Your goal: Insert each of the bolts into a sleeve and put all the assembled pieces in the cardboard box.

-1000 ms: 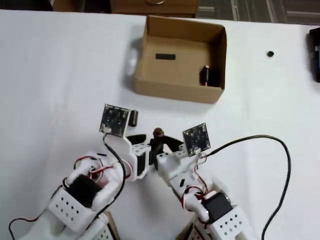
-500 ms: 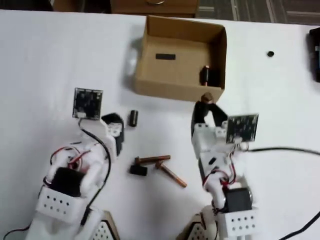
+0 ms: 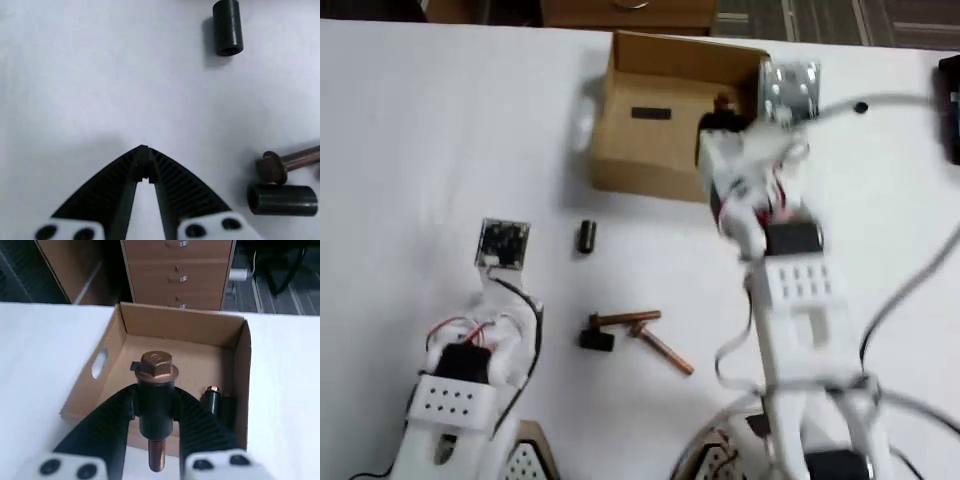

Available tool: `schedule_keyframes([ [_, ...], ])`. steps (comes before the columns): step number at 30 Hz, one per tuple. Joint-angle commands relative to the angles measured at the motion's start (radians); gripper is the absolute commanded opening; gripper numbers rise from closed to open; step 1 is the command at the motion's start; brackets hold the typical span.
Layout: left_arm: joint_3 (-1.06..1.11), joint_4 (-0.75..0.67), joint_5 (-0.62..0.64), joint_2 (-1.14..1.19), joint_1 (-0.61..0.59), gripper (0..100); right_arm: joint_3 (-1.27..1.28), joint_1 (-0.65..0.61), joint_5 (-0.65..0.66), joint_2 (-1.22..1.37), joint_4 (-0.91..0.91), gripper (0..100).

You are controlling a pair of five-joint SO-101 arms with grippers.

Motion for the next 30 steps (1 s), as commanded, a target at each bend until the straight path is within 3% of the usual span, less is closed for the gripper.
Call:
schedule_keyframes([
  [1, 0.019, -0.101, -0.006, -0.011, -0.026, 2, -0.302, 0.008, 0.008, 0.211, 0.099, 1.9],
  [8, 0.036, -0.109, -0.005, -0.011, -0.025, 2, -0.697, 0.039, 0.114, 0.578, 0.274, 1.9],
  [18, 0.036, -0.11, -0.003, -0.011, -0.025, 2, -1.125, 0.12, 0.121, 1.03, 0.424, 1.9],
  [30, 0.041, -0.135, -0.002, -0.011, -0.025, 2, -1.333, 0.096, 0.121, 1.339, 0.463, 2.0],
])
